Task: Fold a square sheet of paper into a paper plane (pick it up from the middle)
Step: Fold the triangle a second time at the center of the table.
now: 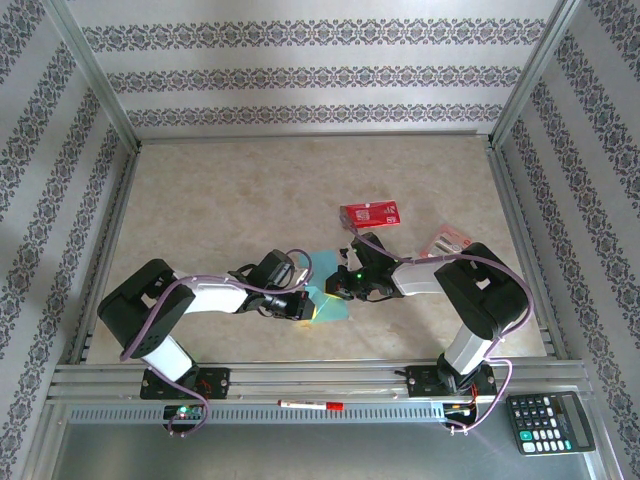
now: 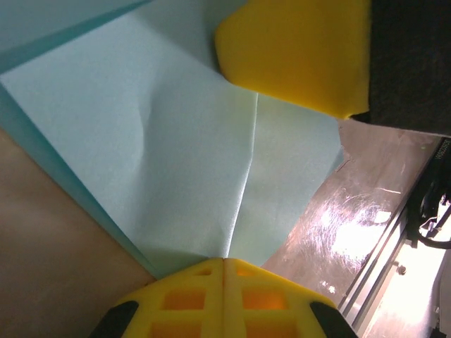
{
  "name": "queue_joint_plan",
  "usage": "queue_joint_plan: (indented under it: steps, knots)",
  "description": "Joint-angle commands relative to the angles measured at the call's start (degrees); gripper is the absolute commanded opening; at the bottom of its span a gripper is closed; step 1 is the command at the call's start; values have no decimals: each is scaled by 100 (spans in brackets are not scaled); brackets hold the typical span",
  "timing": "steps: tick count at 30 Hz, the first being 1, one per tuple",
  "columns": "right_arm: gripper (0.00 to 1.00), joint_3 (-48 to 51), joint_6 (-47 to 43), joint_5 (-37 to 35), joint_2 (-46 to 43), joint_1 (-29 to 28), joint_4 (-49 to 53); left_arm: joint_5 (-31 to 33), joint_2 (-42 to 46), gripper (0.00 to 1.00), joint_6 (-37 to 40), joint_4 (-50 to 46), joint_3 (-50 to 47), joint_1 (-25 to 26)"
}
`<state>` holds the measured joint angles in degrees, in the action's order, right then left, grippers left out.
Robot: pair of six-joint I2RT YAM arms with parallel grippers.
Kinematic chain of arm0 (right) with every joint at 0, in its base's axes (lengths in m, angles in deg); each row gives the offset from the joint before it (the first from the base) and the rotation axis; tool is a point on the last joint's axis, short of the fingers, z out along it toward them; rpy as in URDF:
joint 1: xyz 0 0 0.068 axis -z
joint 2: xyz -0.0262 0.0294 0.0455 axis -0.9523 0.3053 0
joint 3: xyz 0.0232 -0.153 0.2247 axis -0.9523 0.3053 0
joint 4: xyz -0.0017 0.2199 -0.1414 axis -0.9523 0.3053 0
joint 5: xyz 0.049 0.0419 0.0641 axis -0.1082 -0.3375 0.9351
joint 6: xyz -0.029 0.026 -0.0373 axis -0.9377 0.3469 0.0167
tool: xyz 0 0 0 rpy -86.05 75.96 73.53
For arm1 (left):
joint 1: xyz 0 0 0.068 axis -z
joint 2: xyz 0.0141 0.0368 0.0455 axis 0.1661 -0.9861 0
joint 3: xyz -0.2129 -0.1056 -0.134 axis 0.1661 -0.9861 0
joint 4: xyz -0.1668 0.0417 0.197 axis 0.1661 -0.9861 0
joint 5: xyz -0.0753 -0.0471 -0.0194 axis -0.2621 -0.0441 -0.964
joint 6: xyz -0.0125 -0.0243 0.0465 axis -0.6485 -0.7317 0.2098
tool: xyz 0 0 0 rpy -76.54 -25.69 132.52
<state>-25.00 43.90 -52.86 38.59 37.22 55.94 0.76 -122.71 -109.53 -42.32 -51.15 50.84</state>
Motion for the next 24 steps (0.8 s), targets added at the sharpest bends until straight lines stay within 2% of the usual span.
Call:
queue_joint_plan:
  steps: [1, 10, 24]
  knots:
    - [5, -26, -22, -28, -106, 16, 226, 195, -171, 0, 159, -106, -100, 82]
    - [8, 62, 346, -126, -696, -392, 268, 396, -94, 0, 266, -386, -133, 82]
    - [3, 349, 868, -376, -429, -922, -190, 539, -52, 0, 373, -530, -115, 82]
